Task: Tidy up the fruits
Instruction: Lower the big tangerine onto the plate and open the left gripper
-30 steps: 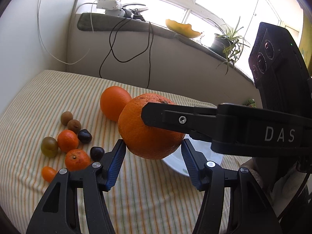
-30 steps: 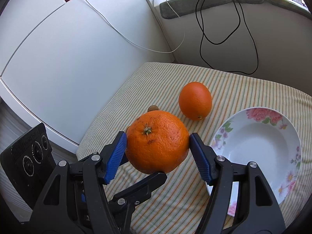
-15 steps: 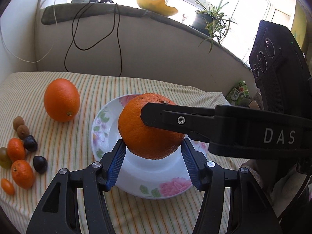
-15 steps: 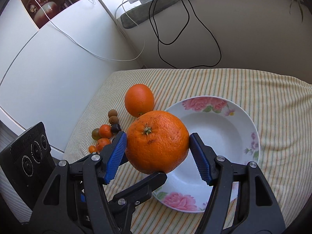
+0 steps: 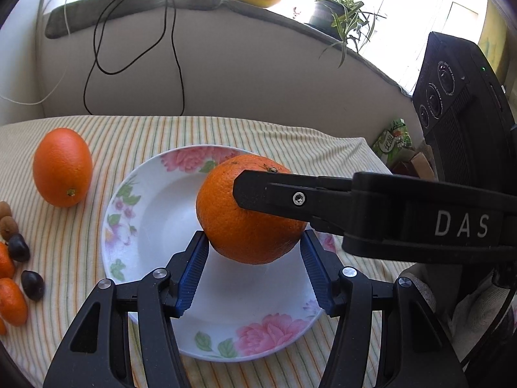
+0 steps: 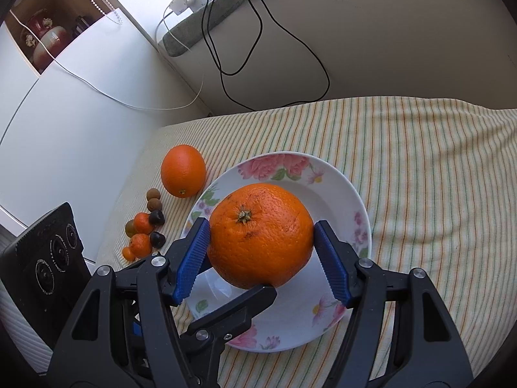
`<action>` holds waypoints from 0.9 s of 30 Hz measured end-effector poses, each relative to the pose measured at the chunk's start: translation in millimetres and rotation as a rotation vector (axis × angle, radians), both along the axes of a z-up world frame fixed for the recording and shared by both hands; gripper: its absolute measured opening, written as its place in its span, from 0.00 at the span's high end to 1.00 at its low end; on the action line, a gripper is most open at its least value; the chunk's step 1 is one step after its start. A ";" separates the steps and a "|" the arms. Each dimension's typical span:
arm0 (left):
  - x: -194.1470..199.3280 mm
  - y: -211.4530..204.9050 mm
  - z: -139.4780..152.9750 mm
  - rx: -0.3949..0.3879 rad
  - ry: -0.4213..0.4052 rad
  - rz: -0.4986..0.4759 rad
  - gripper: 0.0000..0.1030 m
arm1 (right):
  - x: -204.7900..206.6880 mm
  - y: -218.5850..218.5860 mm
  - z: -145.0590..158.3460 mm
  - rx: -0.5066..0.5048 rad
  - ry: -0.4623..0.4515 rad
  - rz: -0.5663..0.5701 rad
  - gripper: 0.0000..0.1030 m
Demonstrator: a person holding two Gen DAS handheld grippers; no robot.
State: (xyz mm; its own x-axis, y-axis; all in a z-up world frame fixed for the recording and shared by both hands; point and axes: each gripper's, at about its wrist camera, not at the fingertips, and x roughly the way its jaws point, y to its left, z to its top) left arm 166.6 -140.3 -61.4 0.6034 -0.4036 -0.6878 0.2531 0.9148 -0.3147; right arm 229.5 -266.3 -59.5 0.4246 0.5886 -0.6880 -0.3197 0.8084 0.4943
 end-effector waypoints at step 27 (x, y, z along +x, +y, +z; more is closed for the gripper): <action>-14.9 6.4 10.7 0.065 -0.057 0.025 0.38 | -8.6 -5.5 9.5 -0.035 -0.046 -0.062 0.20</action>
State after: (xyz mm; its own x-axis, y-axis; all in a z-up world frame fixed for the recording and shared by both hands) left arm 151.7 -133.9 -50.8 0.6516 -0.3433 -0.6764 0.2452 0.9392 -0.2404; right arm 221.0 -271.9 -50.0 0.4910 0.5362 -0.6867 -0.2897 0.8438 0.4517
